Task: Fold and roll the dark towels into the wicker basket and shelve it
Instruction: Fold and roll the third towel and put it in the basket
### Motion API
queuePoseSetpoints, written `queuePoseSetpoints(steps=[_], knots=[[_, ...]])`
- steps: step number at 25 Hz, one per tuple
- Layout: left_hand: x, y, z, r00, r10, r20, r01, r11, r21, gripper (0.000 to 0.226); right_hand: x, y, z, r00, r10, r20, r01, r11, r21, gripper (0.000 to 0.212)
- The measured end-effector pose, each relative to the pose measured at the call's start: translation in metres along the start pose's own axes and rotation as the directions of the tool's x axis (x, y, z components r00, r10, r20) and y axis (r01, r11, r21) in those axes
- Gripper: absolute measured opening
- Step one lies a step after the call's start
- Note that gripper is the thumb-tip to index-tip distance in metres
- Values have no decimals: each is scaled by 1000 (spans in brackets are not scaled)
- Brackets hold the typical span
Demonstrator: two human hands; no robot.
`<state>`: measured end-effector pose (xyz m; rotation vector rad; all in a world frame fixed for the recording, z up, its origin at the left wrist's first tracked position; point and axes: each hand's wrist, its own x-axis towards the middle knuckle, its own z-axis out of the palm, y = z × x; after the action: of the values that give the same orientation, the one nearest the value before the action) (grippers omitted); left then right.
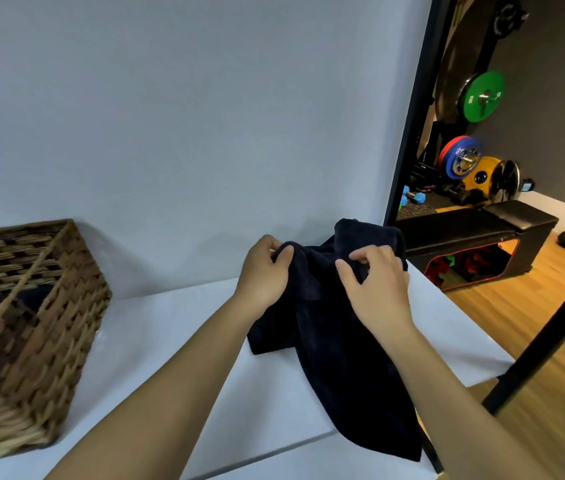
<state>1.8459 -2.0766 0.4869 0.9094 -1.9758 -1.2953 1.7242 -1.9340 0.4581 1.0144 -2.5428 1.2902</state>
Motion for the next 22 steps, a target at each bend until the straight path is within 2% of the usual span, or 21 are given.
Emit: queuePoseSetpoints(steps=[2, 3, 4, 6, 7, 8, 10, 13, 17, 19, 22], knots=[[4, 21, -10, 999, 30, -41, -35, 991, -132, 20, -2, -17, 1, 972, -115, 204, 88, 986, 139, 58], [7, 31, -16, 997, 39, -68, -52, 980, -194, 20, -3, -22, 5, 938, -141, 318, 106, 986, 126, 65], [9, 42, -25, 994, 50, -95, -72, 967, -244, 20, -4, -24, 9, 907, -161, 390, 133, 986, 98, 60], [11, 60, -45, 985, 74, -153, -119, 945, -306, 19, -2, -23, 14, 894, -159, 419, 150, 987, 56, 32], [12, 68, -56, 978, 84, -194, -142, 939, -314, 19, 1, -24, 12, 889, -152, 431, 137, 988, 66, 30], [13, 73, -69, 968, 87, -236, -160, 935, -315, 19, 4, -25, 9, 882, -151, 447, 120, 988, 96, 37], [15, 80, -92, 948, 68, -311, -175, 928, -330, 19, 11, -36, -1, 878, -176, 444, 108, 979, 175, 44], [14, 91, -124, 910, 33, -414, -206, 902, -380, 18, 24, -73, -16, 928, -193, 319, 73, 933, 352, 36], [2, 113, -164, 842, 67, -535, -297, 886, -356, 14, 48, -130, -34, 973, -75, 219, -108, 689, 716, 33], [-4, 116, -179, 813, 106, -573, -325, 899, -295, 15, 54, -148, -38, 979, -73, 190, -105, 619, 778, 35], [-15, 108, -195, 790, 107, -604, -325, 908, -264, 16, 48, -162, -31, 974, -93, 204, -105, 617, 780, 30]])
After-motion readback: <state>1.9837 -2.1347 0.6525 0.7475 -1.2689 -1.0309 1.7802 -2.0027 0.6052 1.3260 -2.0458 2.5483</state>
